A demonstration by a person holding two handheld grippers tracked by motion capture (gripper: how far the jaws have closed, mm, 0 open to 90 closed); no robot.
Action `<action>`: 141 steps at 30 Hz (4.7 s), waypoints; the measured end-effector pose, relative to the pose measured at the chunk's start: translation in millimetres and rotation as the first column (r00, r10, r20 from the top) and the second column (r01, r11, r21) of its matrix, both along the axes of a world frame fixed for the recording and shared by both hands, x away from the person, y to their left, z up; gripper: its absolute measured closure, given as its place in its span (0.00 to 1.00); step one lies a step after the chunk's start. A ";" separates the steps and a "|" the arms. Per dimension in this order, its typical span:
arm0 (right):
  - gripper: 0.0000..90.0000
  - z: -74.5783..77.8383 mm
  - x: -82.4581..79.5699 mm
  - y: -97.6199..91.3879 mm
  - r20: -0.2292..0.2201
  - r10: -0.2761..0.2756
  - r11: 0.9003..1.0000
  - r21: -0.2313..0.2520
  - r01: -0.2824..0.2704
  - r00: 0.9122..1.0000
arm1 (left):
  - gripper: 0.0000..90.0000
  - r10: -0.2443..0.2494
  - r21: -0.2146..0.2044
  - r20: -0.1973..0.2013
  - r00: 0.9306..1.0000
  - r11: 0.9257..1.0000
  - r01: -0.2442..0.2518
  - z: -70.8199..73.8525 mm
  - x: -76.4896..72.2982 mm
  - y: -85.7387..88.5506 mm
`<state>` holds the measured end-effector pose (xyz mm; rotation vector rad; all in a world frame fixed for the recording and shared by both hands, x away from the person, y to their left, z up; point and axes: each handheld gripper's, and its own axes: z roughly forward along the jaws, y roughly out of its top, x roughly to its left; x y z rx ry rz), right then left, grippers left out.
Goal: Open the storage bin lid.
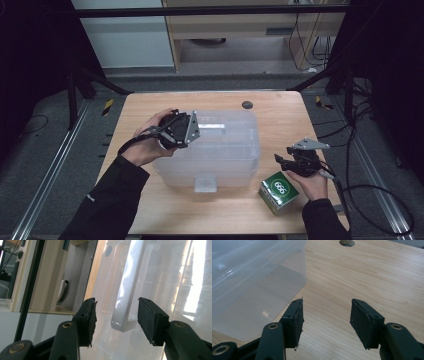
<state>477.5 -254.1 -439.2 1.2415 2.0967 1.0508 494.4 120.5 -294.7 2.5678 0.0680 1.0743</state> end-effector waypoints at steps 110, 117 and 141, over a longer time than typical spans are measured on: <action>1.00 41.3 -29.8 36.1 0.036 0.238 0.951 0.196 -0.240 0.971 | 0.77 0.085 -0.019 0.080 0.993 0.996 -0.084 14.3 51.7 -15.9; 1.00 42.8 -28.2 42.1 0.055 0.248 0.939 0.232 -0.254 0.967 | 0.76 0.083 -0.029 0.068 0.994 0.996 -0.081 15.1 53.9 -14.9; 1.00 37.5 -27.4 47.4 0.040 0.259 0.941 0.214 -0.262 0.965 | 0.52 0.081 -0.144 0.026 0.996 0.987 -0.076 25.1 26.5 12.2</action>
